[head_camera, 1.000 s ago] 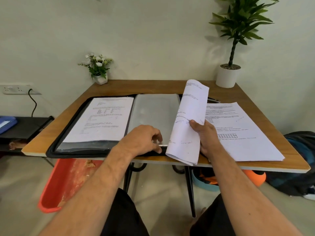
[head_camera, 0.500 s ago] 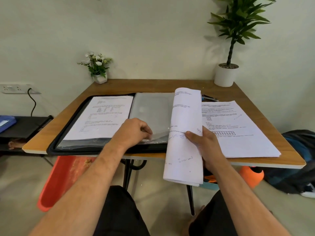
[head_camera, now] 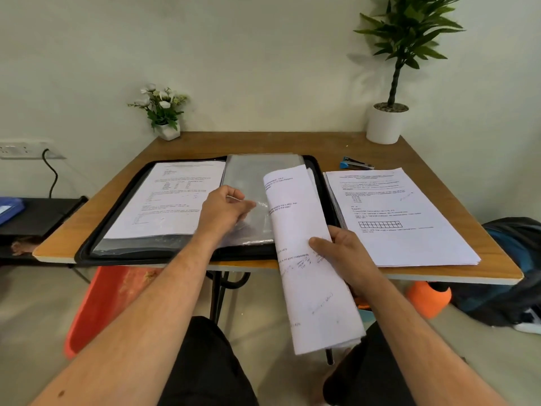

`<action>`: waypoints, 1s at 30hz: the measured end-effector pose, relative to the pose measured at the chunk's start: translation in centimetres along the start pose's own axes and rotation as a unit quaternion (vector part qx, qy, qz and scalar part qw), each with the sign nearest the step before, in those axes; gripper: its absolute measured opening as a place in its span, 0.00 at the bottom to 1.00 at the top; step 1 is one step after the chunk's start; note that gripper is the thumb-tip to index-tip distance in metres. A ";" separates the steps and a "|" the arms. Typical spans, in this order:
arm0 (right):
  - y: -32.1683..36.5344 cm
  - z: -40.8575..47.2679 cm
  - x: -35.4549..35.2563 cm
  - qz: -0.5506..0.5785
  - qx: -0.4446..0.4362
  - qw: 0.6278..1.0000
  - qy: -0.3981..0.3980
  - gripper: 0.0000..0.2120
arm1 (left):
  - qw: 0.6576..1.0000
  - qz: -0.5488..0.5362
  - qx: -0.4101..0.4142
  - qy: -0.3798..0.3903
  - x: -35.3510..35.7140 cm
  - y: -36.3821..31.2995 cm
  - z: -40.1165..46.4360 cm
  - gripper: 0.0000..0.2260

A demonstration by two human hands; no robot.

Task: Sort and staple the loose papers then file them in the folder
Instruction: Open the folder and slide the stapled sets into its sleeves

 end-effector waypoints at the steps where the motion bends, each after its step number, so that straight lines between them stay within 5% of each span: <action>1: -0.1 -0.1 0.1 0.007 0.005 1.000 0.023 0.13 | 1.000 0.023 0.013 -0.007 0.1 -0.5 0.1 0.10; 4: 0.0 -0.3 0.6 0.019 0.021 0.996 0.082 0.14 | 0.998 0.058 0.030 -0.013 0.5 -1.9 0.7 0.03; 11: -0.5 0.2 1.6 -0.075 0.061 0.984 0.150 0.09 | 0.993 0.096 0.031 0.060 1.3 -6.3 2.9 0.16; 16: -0.7 0.7 2.1 -0.142 0.094 0.972 0.160 0.10 | 0.946 0.312 0.053 0.069 3.3 -8.2 2.4 0.17; 21: -0.6 0.9 2.7 -0.174 0.106 0.966 0.155 0.04 | 0.928 0.365 0.065 0.030 4.4 -8.4 1.6 0.10; 24: -0.7 0.8 2.6 -0.179 0.122 0.963 0.158 0.03 | 0.924 0.377 0.070 -0.011 4.7 -9.5 1.3 0.14; 30: -1.2 1.6 3.0 -0.184 0.141 0.957 0.177 0.10 | 0.854 0.512 0.091 0.016 7.7 -9.4 0.1 0.21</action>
Point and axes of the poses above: each hand's wrist, its own z-axis towards the middle knuckle, its own x-axis out of the palm, y = z × x, the point moved 7 cm from there along z, towards the middle knuckle, and after that the axes turned 10 degrees about y, right-handed, at the moved point
